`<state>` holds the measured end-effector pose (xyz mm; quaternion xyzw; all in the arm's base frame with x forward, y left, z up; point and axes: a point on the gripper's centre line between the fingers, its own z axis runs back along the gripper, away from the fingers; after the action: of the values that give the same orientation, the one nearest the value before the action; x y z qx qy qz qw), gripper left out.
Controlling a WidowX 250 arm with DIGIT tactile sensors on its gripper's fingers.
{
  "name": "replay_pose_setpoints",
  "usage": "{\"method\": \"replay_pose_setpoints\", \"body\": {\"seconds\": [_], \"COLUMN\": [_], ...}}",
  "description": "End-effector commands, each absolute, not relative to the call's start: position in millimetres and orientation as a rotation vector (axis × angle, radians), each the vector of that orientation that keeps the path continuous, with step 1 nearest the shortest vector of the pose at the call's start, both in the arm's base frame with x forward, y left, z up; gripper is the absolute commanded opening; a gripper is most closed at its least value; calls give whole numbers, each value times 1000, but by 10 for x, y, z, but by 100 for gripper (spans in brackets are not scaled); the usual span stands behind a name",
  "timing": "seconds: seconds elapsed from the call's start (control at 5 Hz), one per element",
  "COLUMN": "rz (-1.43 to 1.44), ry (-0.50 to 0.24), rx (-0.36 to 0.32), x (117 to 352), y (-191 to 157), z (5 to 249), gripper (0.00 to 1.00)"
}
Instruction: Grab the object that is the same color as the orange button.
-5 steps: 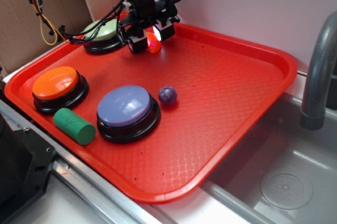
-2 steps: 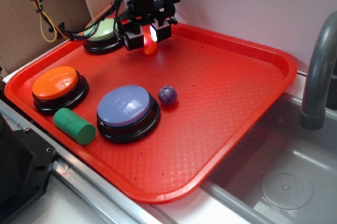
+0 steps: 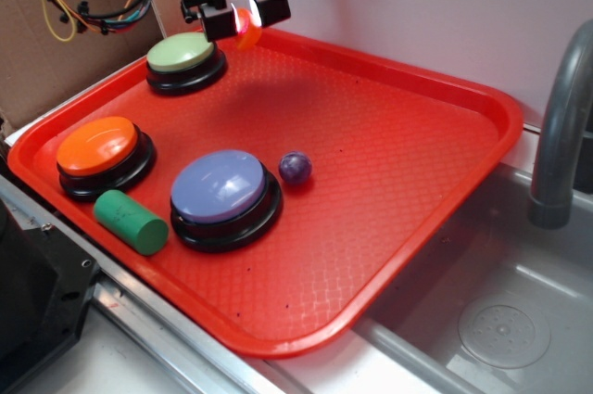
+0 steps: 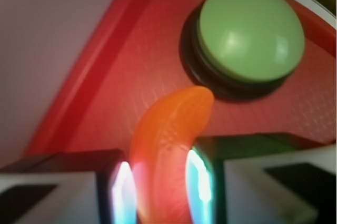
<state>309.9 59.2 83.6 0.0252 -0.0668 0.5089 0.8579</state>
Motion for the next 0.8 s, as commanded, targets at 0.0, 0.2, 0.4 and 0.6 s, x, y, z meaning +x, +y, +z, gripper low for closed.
{"method": "replay_pose_setpoints", "body": {"seconds": [0.0,0.2,0.4,0.6], "rz": [575,424,377,364], "ry": [-100,-90,-99,-104], "rx": [-13,-43,-88,-121], "x": [2815,2578,2360,2254], "y": [250,165,192,279], "z": [1507,1704,1870,1939], "gripper": [0,0,0,0]}}
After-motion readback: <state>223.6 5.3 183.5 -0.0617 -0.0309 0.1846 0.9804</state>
